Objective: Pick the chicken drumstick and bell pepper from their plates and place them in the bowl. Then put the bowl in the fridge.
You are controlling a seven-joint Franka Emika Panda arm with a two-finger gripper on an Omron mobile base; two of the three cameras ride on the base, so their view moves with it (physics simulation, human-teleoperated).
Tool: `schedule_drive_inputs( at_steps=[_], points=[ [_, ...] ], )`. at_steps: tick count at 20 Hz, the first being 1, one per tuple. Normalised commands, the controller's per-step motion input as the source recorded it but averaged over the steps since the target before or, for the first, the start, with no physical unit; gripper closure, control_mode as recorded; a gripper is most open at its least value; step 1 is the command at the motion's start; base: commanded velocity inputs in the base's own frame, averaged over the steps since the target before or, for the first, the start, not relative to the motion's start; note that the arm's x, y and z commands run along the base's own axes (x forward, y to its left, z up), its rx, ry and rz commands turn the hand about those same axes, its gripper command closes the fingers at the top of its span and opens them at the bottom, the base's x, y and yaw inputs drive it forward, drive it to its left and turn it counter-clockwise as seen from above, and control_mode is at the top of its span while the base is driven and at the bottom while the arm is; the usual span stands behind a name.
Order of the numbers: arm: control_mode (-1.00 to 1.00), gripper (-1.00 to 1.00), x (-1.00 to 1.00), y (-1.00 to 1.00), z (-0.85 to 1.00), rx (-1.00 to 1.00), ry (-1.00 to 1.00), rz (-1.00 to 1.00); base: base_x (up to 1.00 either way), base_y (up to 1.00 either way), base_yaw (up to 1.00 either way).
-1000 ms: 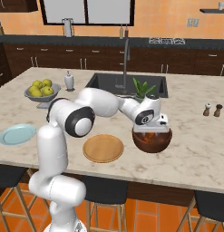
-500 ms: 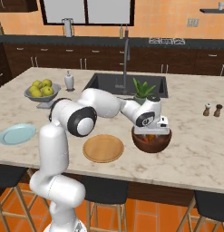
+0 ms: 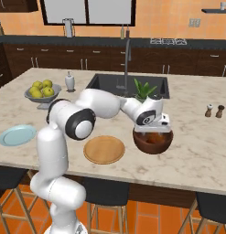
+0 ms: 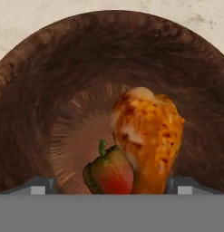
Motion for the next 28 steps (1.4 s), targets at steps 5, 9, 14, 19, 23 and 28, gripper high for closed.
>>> schedule_drive_inputs(
  at_steps=[5,9,14,19,23,28],
  points=[
    [-1.00,-1.00,-0.14,0.50,0.57,-0.03,-0.08,0.00,0.00,0.00,0.00],
    [-1.00,-1.00,-0.05,0.77,0.06,-0.07,-0.02,0.00,0.00,0.00,0.00],
    [-1.00,-1.00,0.00,0.33,-0.12,-0.01,0.00,0.00,0.00,0.00,0.00],
    [-1.00,-1.00,0.04,0.01,-0.37,0.00,0.00,0.00,0.00,0.00,0.00],
    [-1.00,-1.00,0.00,0.00,-0.46,0.00,0.00,0.00,0.00,0.00,0.00],
    [-1.00,-1.00,0.00,0.00,-0.24,0.00,0.00,0.00,0.00,0.00,0.00]
  ],
)
